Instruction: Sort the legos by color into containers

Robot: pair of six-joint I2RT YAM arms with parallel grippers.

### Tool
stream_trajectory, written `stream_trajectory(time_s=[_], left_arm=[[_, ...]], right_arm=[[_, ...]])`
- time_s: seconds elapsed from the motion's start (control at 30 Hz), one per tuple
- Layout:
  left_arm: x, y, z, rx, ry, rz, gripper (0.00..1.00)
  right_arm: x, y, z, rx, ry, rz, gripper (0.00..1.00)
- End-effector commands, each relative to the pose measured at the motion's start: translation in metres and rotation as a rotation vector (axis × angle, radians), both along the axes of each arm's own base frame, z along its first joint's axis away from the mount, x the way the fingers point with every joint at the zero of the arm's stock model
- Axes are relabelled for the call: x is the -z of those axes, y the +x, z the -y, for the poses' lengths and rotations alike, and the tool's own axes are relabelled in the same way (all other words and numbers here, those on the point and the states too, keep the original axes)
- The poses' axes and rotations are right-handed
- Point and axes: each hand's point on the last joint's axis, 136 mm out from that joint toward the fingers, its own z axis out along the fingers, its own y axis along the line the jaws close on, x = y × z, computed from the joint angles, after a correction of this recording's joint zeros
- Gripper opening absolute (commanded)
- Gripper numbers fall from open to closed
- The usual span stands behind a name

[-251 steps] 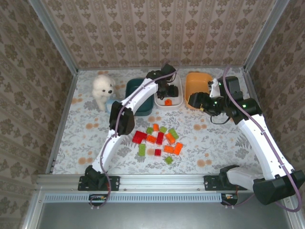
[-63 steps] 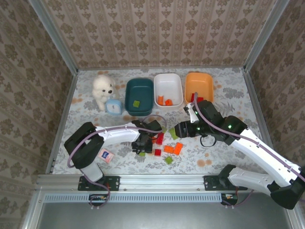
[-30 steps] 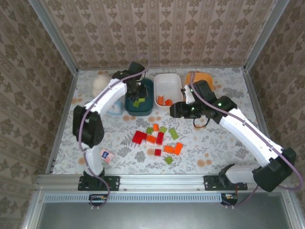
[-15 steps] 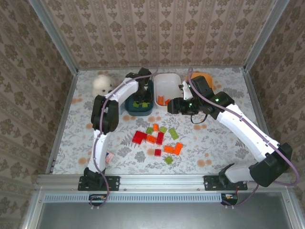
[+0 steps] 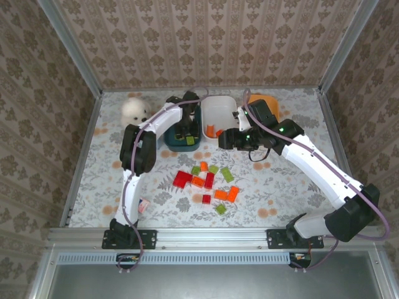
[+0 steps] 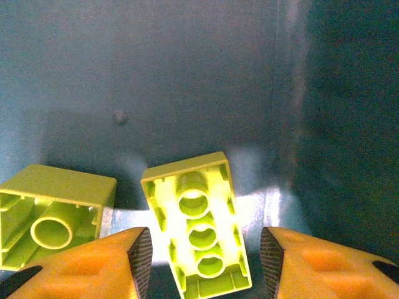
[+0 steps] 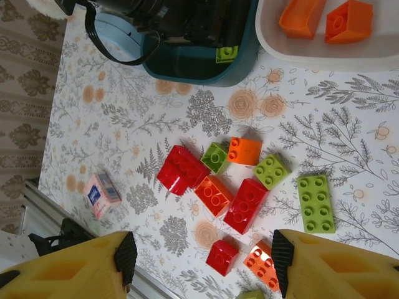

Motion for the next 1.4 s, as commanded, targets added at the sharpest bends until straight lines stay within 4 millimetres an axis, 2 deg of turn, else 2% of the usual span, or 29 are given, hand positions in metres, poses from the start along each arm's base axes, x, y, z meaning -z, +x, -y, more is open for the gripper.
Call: stream_trajectory(time_s=[0.0,0.07,0.2,0.27,0.37,0.47,0.63,0.73,0.87,0.97,1.13,1.37], left_arm=[[-0.035,0.002,0.003,0.008,-0.025,0.042,0.53],[-0.051,0.004,0.003,-0.002,-0.042,0.074,0.54],[-0.097,0.007,-0.001,-0.045,-0.095,0.16,0.56],[-0.123,0.003,-0.011,-0.088,-0.125,0.208,0.59],[-0.15,-0.013,-0.036,-0.195,-0.193,0.251,0.59],[-0.168,-0.04,-0.081,-0.346,-0.236,0.301,0.6],[-0.18,-0.109,-0.131,-0.437,-0.231,0.342,0.61],[-0.185,-0.145,-0.15,-0.473,-0.239,0.368,0.61],[-0.193,-0.183,-0.165,-0.48,-0.269,0.416,0.61],[-0.197,-0.204,-0.173,-0.467,-0.274,0.43,0.61],[-0.208,-0.228,-0.183,-0.451,-0.289,0.481,0.61],[-0.209,-0.245,-0.186,-0.435,-0.322,0.498,0.61]], right_arm=[[0.01,-0.006,0.005,-0.018,-0.058,-0.007,0.62],[0.011,-0.008,0.003,-0.036,-0.078,0.005,0.62],[0.011,-0.02,-0.009,-0.111,-0.149,0.042,0.62],[0.023,-0.026,-0.023,-0.164,-0.196,0.033,0.63],[0.034,-0.041,-0.046,-0.248,-0.231,0.041,0.63],[0.05,-0.058,-0.072,-0.335,-0.28,0.044,0.64],[0.085,-0.08,-0.117,-0.401,-0.312,-0.044,0.66],[0.104,-0.091,-0.142,-0.406,-0.325,-0.087,0.71],[0.135,-0.089,-0.159,-0.263,-0.336,-0.21,0.78],[0.147,-0.081,-0.169,-0.159,-0.353,-0.242,0.82],[0.17,-0.075,-0.179,0.024,-0.411,-0.333,0.81],[0.199,-0.07,-0.19,0.142,-0.446,-0.406,0.81]])
